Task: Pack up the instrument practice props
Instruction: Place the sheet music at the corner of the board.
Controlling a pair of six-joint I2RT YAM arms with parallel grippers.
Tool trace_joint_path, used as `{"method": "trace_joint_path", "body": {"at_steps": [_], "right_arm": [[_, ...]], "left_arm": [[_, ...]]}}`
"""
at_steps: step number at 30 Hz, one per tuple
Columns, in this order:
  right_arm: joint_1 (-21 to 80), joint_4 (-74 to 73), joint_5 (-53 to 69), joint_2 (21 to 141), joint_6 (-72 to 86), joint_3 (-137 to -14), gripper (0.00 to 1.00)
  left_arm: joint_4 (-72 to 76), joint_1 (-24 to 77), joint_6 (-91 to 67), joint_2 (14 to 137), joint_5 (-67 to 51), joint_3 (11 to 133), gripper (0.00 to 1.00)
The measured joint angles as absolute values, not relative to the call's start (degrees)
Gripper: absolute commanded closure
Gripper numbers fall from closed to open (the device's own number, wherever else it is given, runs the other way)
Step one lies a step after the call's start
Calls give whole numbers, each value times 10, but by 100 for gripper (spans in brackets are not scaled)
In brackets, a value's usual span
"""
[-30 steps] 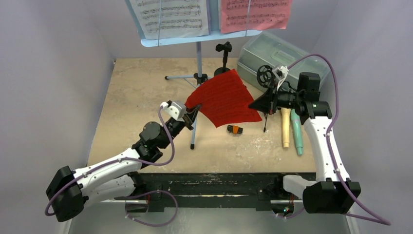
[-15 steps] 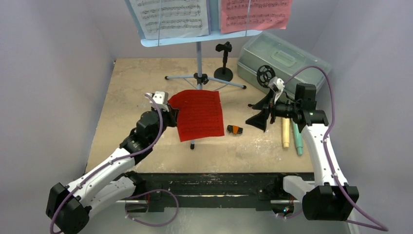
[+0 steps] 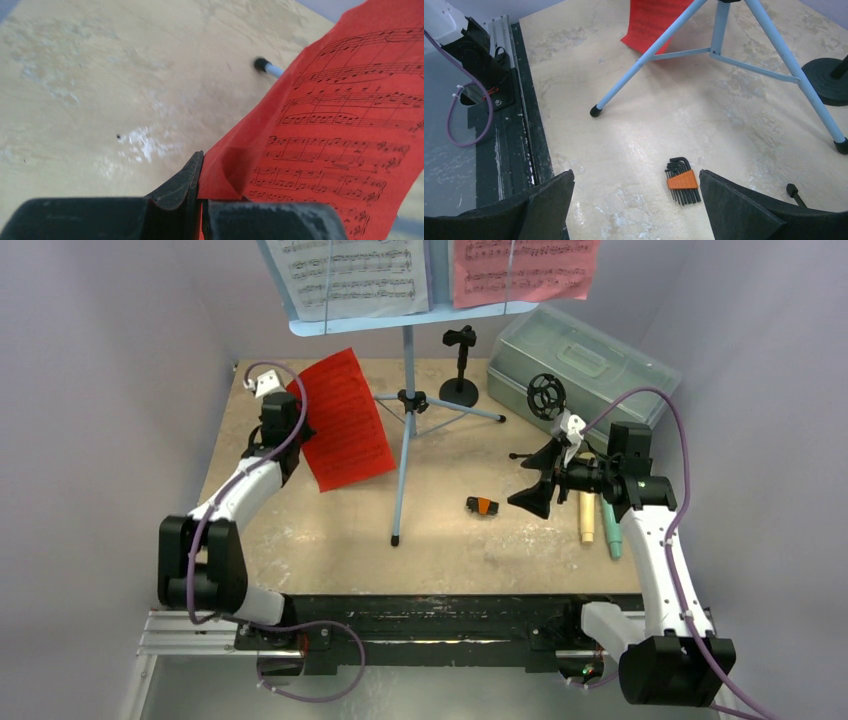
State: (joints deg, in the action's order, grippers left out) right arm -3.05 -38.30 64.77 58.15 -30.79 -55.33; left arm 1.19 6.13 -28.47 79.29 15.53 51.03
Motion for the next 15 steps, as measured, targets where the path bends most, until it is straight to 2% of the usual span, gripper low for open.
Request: {"method": "trace_joint_path", "body": {"at_steps": [13, 15], "right_arm": [[-30, -409, 636, 580, -337, -553, 1], [-31, -411, 636, 580, -339, -553, 1]], "left_arm": [[-24, -59, -328, 1142, 266, 823, 99], [-43, -74, -341, 1190, 277, 875, 78]]}}
